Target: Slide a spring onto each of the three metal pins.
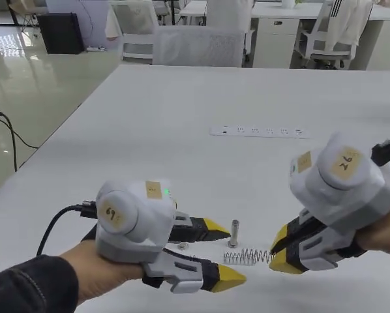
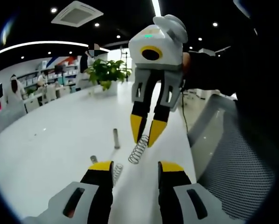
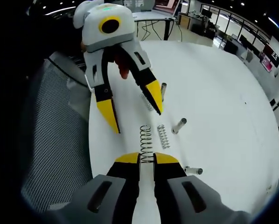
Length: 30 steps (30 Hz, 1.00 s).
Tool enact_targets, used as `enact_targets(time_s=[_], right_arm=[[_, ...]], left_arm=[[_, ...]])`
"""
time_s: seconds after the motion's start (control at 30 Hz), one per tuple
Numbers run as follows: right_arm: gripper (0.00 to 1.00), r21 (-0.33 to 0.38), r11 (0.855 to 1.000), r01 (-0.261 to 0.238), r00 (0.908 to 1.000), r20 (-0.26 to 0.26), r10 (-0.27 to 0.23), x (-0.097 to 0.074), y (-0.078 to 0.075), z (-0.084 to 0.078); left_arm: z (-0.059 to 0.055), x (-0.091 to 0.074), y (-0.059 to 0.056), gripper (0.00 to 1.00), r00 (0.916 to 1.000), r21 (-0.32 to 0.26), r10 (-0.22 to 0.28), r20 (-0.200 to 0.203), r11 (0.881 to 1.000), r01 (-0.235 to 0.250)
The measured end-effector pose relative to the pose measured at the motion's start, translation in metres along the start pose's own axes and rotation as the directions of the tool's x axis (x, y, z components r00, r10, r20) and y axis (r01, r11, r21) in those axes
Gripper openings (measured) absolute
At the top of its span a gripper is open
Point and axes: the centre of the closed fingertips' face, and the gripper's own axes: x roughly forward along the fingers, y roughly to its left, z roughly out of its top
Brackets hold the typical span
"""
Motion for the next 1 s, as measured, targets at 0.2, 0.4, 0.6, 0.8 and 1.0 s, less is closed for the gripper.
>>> enact_targets(time_s=[0.2, 0.4, 0.6, 0.8, 1.0], right_arm=[[0.08, -0.008, 1.000, -0.016, 0.9998, -0.010, 0.016, 0.003, 0.005, 0.001], [0.08, -0.020, 0.999, -0.037, 0.9990, -0.026, 0.036, 0.005, 0.010, 0.002], [0.08, -0.025, 0.998, -0.054, 0.9979, -0.037, 0.053, 0.006, 0.015, 0.002], [0.08, -0.020, 0.999, -0.047, 0.9987, -0.021, 0.047, 0.002, 0.017, 0.008], [0.08, -0.028, 0.999, -0.036, 0.9992, 0.016, 0.036, -0.006, 0.017, 0.020]], left_arm=[[-0.002, 0.004, -0.006, 0.22, 0.9997, 0.053, -0.020, -0.015, 0.998, 0.021], [-0.005, 0.009, -0.013, 0.14, 0.9986, 0.103, -0.040, -0.035, 0.994, 0.043], [-0.010, 0.010, -0.014, 0.05, 0.9973, 0.144, -0.039, -0.062, 0.988, 0.048], [-0.012, 0.009, -0.012, 0.03, 0.9969, 0.146, -0.031, -0.073, 0.988, 0.042], [-0.013, 0.009, -0.011, 0.03, 0.9966, 0.146, -0.027, -0.077, 0.989, 0.038]])
